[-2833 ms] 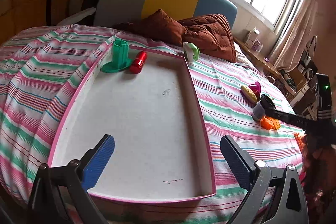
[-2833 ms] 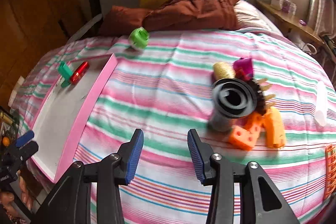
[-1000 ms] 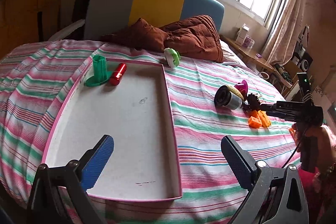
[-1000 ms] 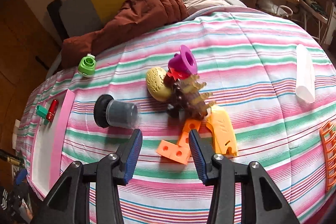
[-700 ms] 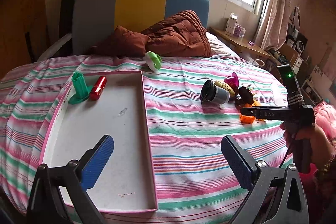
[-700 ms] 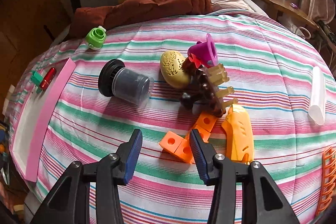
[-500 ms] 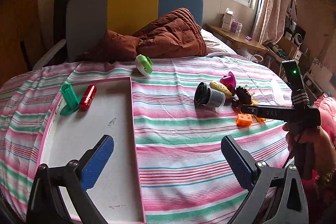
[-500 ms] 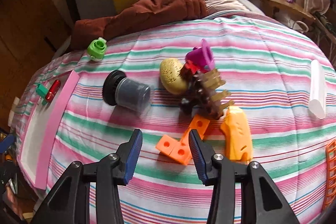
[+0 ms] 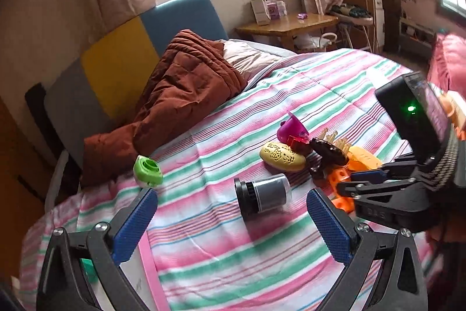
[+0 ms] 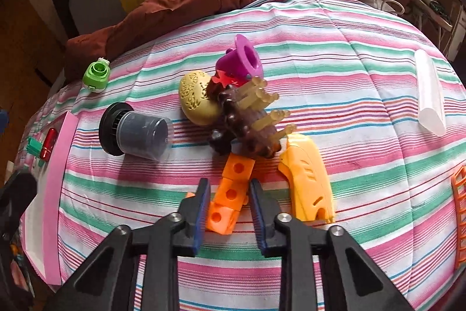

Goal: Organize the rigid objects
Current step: 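Grasp the stacked orange cubes with the right gripper while left grasps the clear cup, then carry the clear cup into the tray and set it upright with the left gripper, then lower the orange cubes into the tray beside the red cylinder, open right gripper, then move the right gripper back toward the brown comb-like piece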

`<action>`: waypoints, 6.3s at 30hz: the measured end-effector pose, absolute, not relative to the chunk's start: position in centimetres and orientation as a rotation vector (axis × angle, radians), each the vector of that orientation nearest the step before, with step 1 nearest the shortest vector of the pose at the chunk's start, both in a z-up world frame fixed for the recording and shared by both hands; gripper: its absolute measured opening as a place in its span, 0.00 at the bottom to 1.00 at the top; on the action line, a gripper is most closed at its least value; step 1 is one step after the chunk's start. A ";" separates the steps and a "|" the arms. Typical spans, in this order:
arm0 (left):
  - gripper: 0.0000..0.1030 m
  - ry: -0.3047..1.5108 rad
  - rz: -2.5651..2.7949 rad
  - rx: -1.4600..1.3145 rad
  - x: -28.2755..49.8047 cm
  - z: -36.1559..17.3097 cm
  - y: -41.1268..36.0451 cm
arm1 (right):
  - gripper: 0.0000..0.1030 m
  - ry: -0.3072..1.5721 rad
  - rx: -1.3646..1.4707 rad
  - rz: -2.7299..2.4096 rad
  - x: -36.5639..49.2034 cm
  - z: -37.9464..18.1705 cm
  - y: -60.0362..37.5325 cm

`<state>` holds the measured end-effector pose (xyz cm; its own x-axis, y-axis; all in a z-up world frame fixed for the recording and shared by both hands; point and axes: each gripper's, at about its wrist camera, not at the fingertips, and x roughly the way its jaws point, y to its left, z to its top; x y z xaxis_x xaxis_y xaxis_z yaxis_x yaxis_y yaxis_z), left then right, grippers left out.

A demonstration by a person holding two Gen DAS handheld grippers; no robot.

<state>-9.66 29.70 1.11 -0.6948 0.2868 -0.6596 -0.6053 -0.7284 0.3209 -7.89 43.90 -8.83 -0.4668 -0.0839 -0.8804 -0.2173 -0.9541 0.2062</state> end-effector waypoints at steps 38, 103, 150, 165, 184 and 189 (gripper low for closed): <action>0.46 0.514 2.142 -1.080 -13.5 -5.1 26.9 | 0.22 0.674 -1.665 2.534 -8.2 -10.1 45.9; 0.77 -0.150 2.771 -1.151 -14.6 -4.2 -2.7 | 0.22 0.447 -1.625 2.784 -7.9 -9.2 40.2; 0.97 -0.124 2.708 -1.093 -4.9 -5.3 -0.9 | 0.22 0.390 -1.782 3.083 -17.0 -4.7 17.0; 0.98 -0.257 2.782 -1.080 -5.3 -4.8 -3.8 | 0.26 0.207 -1.763 2.945 -22.8 -7.3 13.1; 0.99 -0.301 2.706 -1.090 -5.0 -5.2 -3.0 | 0.32 0.142 -1.605 3.021 -16.2 -3.8 17.6; 0.99 -0.236 2.674 -1.066 -4.4 -5.1 -1.4 | 0.32 0.099 -1.623 2.995 -13.2 -3.8 20.2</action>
